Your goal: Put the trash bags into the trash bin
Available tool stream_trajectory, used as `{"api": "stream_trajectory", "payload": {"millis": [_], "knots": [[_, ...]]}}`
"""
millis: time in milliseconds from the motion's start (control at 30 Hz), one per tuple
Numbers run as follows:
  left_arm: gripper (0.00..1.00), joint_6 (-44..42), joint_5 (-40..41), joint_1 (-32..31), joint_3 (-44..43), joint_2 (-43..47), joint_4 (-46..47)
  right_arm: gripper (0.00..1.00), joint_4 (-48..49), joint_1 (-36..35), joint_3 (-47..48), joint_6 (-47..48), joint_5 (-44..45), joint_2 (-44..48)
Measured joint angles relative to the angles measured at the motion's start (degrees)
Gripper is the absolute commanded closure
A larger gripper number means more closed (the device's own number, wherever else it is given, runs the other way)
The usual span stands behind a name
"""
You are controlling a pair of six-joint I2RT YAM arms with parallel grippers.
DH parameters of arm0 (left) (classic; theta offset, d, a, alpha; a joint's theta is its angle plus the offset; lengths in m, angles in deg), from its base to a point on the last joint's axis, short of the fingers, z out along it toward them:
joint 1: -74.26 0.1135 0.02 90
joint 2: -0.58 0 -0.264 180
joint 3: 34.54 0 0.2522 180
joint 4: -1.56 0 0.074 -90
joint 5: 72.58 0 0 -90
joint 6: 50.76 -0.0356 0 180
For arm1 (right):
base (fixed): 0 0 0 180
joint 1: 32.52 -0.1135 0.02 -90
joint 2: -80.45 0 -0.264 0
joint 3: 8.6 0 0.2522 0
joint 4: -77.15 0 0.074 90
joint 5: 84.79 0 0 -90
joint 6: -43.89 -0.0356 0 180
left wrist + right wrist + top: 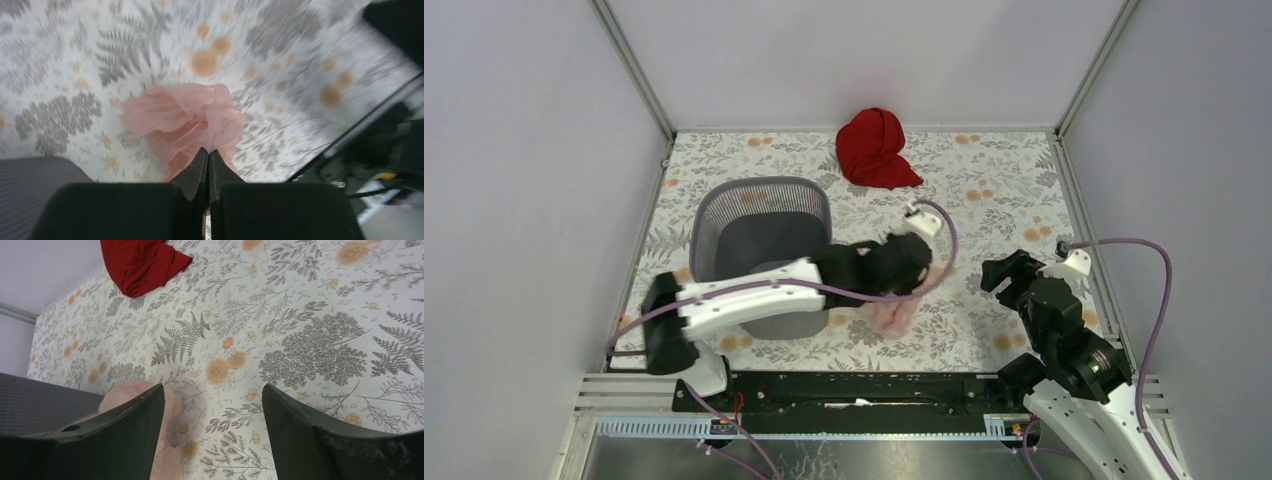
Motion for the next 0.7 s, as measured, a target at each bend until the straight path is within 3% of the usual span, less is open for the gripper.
{"api": "stream_trajectory", "payload": {"millis": [233,467,700], "knots": [[1.00,-1.9,-5.2,4.5,0.0,16.0,5.6,0.21,4.5,0.0,-0.4,4.8,-10.2,-3.7],[1.00,-1.6,-14.1,8.9,2.4,20.3,10.3,0.20,12.7,0.0,-1.4,8.1,-26.4,-7.4],[1.00,0.7,-23.9,10.3,6.6,21.6,16.4,0.22,17.8,0.0,-1.4,9.1,-36.0,-11.0]]}}
